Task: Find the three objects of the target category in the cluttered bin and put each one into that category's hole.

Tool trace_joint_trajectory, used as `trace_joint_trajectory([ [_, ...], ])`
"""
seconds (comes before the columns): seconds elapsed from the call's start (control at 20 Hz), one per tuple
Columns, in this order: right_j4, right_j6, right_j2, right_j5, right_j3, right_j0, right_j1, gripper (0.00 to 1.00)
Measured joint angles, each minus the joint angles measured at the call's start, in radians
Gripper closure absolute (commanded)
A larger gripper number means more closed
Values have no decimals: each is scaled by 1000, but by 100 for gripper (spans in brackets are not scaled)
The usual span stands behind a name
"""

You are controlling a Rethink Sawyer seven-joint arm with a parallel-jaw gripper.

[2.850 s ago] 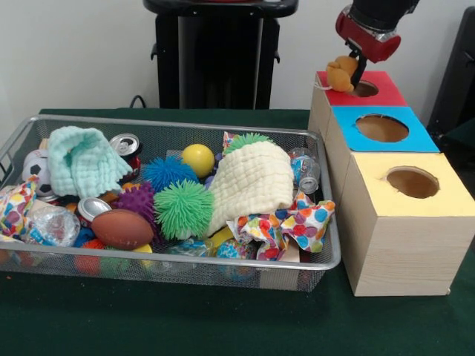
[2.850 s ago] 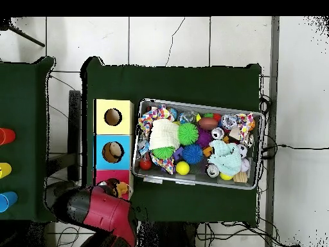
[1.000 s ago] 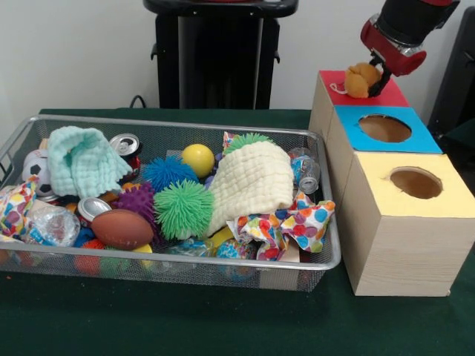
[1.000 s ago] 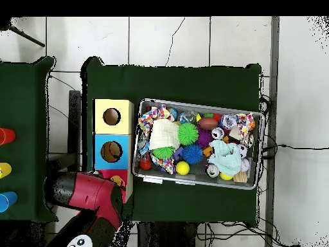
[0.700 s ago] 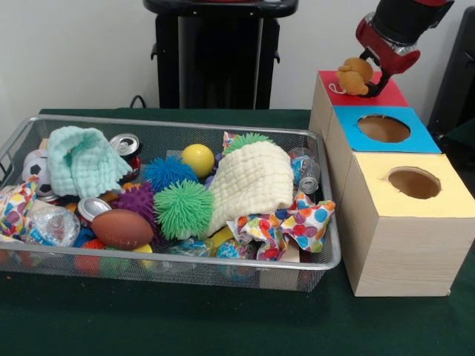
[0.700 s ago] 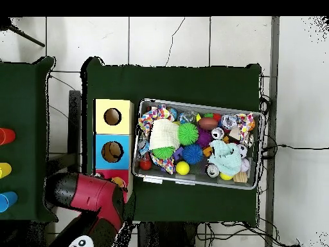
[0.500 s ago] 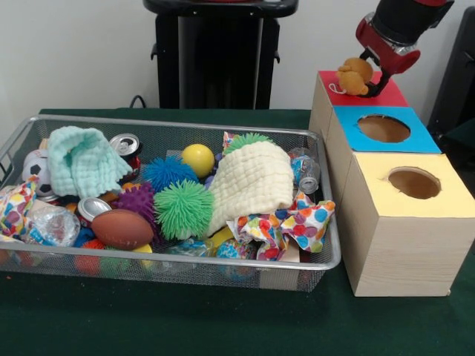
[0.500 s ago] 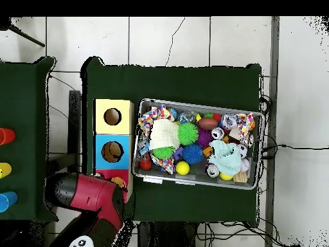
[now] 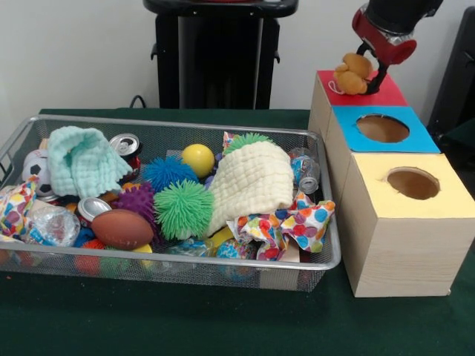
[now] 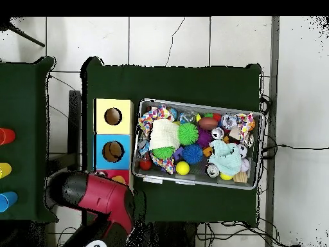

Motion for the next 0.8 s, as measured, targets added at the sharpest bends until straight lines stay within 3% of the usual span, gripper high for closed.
trace_joint_trajectory([
  [0.8, 9, 0, 6, -1, -47, -37, -122, 0],
])
